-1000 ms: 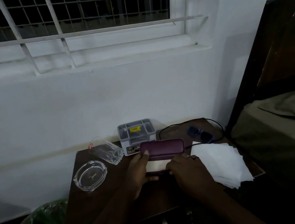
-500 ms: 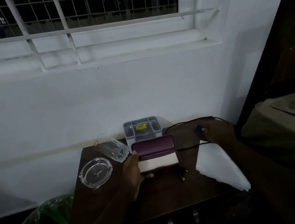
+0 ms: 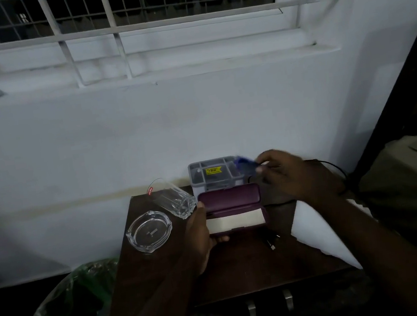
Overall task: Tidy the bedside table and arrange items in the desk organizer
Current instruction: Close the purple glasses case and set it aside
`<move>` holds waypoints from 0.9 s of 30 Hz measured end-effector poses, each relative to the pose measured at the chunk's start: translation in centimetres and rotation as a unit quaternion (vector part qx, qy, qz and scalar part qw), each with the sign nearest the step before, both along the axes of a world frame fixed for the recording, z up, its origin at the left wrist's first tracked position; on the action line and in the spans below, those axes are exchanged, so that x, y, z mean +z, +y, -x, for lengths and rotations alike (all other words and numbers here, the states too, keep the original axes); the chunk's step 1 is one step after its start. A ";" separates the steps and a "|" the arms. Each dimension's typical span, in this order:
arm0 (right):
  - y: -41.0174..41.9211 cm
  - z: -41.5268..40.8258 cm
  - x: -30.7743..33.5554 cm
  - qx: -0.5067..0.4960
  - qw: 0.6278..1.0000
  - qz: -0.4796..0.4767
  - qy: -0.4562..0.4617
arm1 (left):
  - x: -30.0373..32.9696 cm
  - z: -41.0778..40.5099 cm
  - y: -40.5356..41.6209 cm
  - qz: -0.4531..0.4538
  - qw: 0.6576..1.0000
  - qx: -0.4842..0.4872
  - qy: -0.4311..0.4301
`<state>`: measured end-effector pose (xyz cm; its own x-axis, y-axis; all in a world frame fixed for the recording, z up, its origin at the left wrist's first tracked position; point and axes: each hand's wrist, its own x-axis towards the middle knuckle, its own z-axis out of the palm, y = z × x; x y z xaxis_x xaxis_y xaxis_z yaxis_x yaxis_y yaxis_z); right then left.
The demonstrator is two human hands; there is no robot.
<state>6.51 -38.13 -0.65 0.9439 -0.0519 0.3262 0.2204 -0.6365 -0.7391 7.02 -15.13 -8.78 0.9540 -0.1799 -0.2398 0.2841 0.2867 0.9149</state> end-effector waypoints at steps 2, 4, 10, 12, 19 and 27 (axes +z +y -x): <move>2.9 0.9 0.3 0.087 0.994 0.061 0.031 | 0.1 0.1 0.0 0.000 1.000 0.002 0.005; 5.0 1.4 -0.3 0.126 0.979 0.156 0.025 | 0.0 0.1 0.1 -0.004 1.000 0.001 0.004; 7.1 1.8 -2.8 0.162 0.953 0.257 0.015 | -0.3 0.2 0.7 -0.005 1.000 -0.003 -0.008; 7.2 1.8 -2.9 0.158 0.952 0.262 0.000 | -0.5 0.0 0.7 -0.007 1.000 -0.002 -0.009; 6.1 2.1 -3.9 0.176 0.949 0.260 -0.019 | -1.1 -0.3 0.4 -0.005 1.000 0.014 -0.011; 5.6 2.1 -4.6 0.037 0.986 0.126 -0.105 | -0.9 0.2 0.7 0.012 0.997 -0.006 -0.070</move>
<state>4.45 -32.56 -5.25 0.8527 0.1220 0.5080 0.4041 -0.7704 -0.4932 6.79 -14.42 -9.63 0.9756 -0.1957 -0.0999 0.1576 0.3068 0.9386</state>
